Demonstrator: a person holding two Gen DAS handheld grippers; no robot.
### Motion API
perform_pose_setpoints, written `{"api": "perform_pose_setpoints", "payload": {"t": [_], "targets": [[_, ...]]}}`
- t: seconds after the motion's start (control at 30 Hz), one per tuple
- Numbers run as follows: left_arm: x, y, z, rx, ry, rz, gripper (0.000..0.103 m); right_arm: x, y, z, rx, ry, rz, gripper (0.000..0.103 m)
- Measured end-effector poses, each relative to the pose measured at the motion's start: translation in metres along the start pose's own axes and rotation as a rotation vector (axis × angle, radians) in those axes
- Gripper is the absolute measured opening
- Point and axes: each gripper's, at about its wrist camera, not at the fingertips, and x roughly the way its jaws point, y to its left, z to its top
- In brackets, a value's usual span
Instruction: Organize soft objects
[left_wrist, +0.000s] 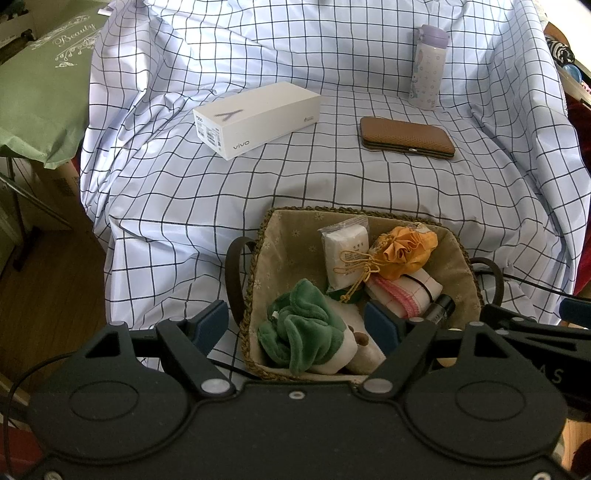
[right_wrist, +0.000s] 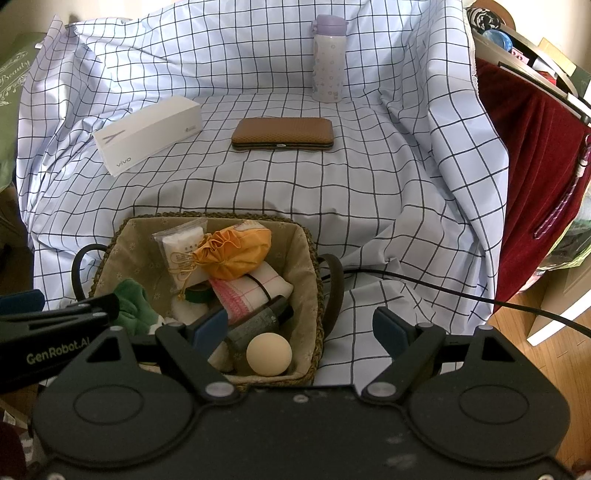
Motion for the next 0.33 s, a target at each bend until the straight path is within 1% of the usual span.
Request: {"api": "perform_pose_setpoints", "payload": {"t": [0.33], "targets": [[-0.0011,-0.0002,-0.0007,-0.001,-0.002,0.001,0.077,-0.0002,0.0004,-0.0003,0.000,0.001,0.000,0.085]]}}
